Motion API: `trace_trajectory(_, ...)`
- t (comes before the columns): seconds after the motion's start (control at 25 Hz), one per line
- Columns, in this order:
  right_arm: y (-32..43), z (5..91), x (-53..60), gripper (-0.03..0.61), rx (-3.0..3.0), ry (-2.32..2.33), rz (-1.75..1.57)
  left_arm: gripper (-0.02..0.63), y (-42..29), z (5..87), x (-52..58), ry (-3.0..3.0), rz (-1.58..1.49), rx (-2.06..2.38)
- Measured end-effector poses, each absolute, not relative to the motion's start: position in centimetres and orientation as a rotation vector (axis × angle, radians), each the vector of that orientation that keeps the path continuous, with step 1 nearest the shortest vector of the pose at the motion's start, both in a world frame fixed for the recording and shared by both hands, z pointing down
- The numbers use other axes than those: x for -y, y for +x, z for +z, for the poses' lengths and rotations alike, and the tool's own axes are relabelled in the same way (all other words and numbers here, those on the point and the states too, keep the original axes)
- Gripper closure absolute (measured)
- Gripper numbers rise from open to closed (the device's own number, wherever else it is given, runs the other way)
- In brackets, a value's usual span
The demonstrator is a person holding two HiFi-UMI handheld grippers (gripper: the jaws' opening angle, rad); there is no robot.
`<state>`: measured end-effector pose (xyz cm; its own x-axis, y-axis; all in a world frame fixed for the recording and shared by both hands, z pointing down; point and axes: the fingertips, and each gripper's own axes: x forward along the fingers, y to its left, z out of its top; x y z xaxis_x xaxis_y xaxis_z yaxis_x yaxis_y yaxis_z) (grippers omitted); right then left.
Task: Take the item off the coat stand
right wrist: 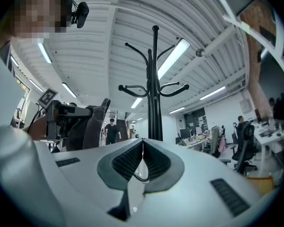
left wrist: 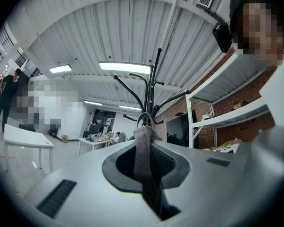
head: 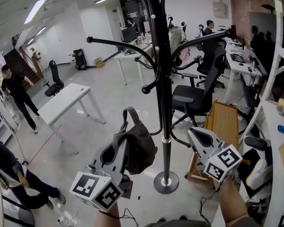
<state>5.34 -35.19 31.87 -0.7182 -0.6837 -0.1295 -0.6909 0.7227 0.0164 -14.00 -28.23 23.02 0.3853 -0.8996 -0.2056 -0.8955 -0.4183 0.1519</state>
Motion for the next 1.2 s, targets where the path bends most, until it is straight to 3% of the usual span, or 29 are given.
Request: trace_trajectory(1.2,3.9,44.1,28.1,0.571,-2.824,-1.273,-0.103,0.591,-13.4,43.1,27.5,2.503,-0.194,1.407)
